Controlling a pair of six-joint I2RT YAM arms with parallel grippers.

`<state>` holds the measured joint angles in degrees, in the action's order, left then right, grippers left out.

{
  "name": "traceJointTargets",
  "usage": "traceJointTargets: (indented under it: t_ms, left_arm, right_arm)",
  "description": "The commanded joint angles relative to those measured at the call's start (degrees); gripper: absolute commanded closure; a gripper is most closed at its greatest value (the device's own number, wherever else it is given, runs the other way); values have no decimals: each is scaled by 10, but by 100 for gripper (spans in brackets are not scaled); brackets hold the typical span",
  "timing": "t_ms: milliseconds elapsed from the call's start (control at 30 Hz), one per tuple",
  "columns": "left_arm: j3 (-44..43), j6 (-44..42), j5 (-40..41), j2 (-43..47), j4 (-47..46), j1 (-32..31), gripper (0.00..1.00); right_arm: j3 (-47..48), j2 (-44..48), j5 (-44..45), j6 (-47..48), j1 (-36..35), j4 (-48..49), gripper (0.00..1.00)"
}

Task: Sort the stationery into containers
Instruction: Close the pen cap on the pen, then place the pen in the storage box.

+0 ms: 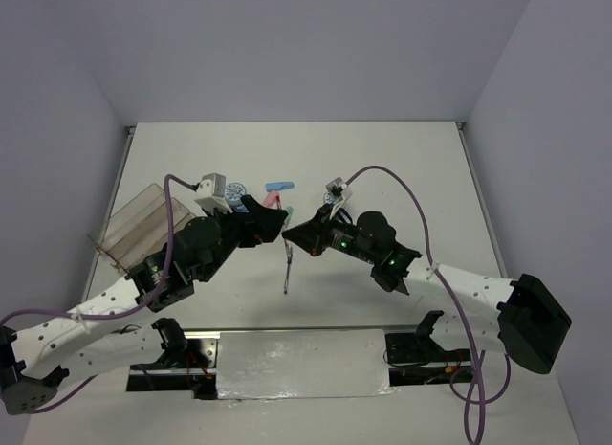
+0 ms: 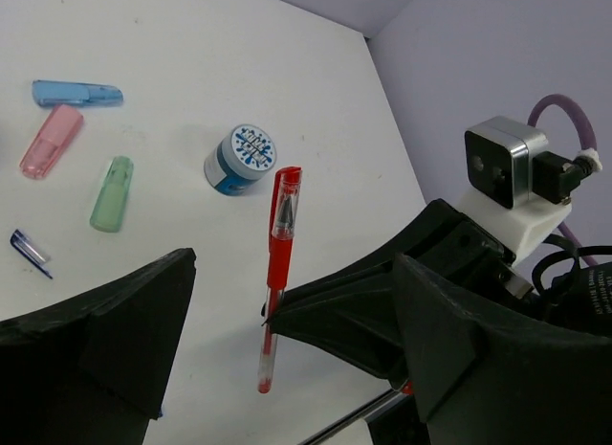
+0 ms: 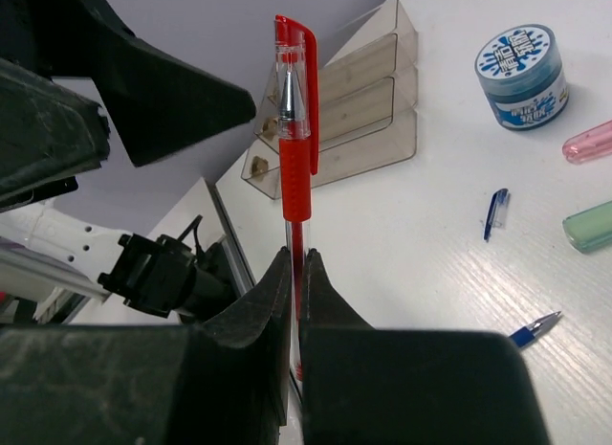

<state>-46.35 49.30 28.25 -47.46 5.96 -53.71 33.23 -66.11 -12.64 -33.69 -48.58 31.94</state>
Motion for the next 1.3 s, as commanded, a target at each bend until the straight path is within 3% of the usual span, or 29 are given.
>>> traceJointTargets:
  t_ms: [0, 200, 367, 533, 600, 700, 867, 967, 1033, 1067, 1100, 1233, 1267]
  left_arm:
    - [-6, -36, -11, 0, -10, -2, 5]
    - [13, -29, -21, -18, -17, -3, 13]
    - [18, -35, -28, -45, -30, -2, 32]
    - [7, -46, -35, -61, -47, -3, 34]
    - [5, -54, -35, -63, -53, -3, 42]
    - [3, -61, -30, -65, -54, -2, 70]
    - [-11, -58, -30, -83, -41, -3, 99]
    - [-9, -58, -31, -87, -37, -3, 100]
    - [5, -60, -33, -77, -47, -2, 100]
    - [12, -64, -38, -72, -53, -3, 100]
    - [18, -67, -40, -68, -55, -2, 100]
    - [35, -79, -32, -49, -64, -2, 100]
    - [34, -89, -27, -47, -61, -3, 100]
  right_arm:
    - [-4, 8, 1, -13, 2, 58, 100]
    - [-8, 29, -6, -18, 1, 56, 100]
    - [6, 27, -22, -16, -6, 43, 100]
    - [10, 7, -27, -18, -13, 48, 100]
    - [8, 4, -29, -18, -13, 53, 100]
    - [5, -5, -35, -19, -13, 60, 100]
    - [4, -6, -50, -23, -16, 77, 100]
    - [3, 2, -59, -22, -16, 80, 100]
    - [-2, 12, -65, -15, -17, 80, 89]
    - [-4, 17, -67, -12, -18, 79, 54]
    - [-10, 27, -67, -8, -16, 77, 41]
    - [-23, 53, -63, 2, -16, 63, 18]
    - [-28, 59, -62, 4, -17, 59, 6]
